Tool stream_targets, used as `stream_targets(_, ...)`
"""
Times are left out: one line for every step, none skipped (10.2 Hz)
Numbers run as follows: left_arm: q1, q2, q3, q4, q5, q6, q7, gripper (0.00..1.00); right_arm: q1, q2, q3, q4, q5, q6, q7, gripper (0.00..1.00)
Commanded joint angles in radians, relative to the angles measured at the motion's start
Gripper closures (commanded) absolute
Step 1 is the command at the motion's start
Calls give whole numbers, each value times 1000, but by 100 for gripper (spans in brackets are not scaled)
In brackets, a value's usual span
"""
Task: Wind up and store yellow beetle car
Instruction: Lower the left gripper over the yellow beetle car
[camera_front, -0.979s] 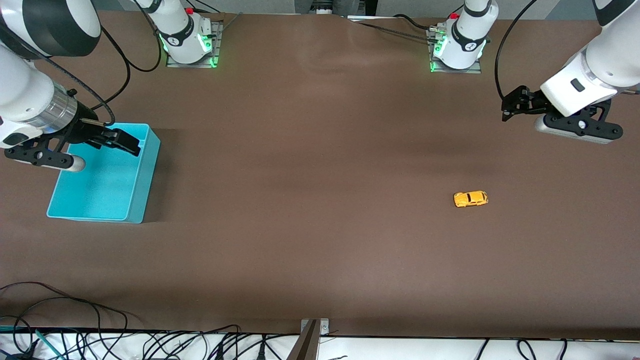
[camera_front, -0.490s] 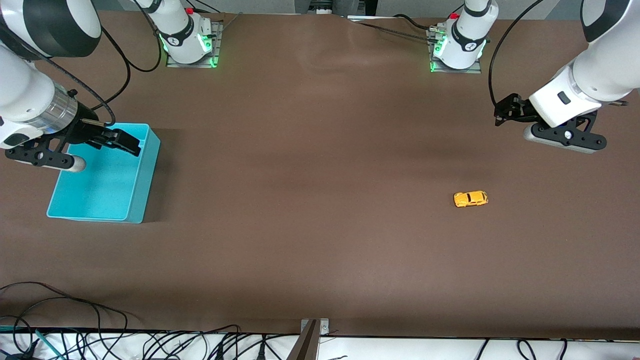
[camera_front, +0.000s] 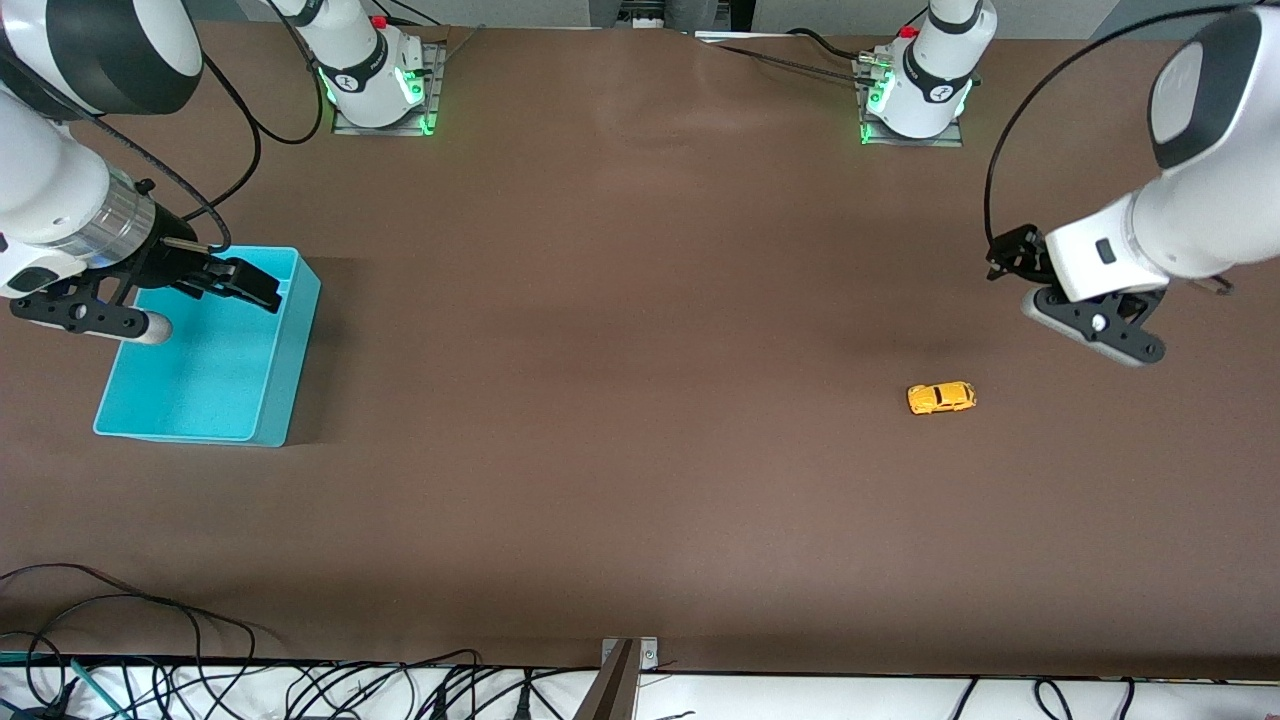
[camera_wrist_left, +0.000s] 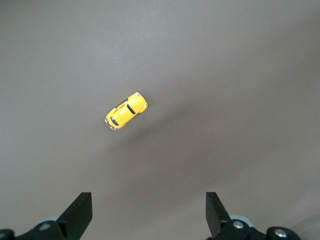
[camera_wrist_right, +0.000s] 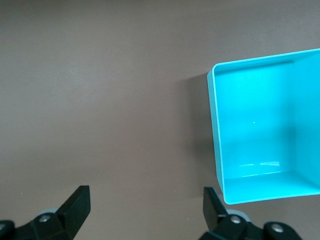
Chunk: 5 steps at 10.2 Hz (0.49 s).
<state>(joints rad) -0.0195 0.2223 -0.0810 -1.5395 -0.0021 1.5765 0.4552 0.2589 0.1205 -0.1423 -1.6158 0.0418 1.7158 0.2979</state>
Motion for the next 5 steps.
stream_targets(29,80,-3,33,23,80,257,0,-6,14,3,25,6,-19,-13,0)
stream_targets(38,110,-3,21,49,97,361,0,-6,14,3,25,6,-19,-13,0)
stream_targets(47,138,-5,7,53,150,454,0,-6,14,3,25,3,-19,-17,0)
stream_targets(49,166,-5,-19,53,213,555,0,-6,14,3,25,-9,-19,-26,0)
stream_targets(49,181,-5,-65,54,285,651,0,-4,16,4,27,-16,-19,-26,0)
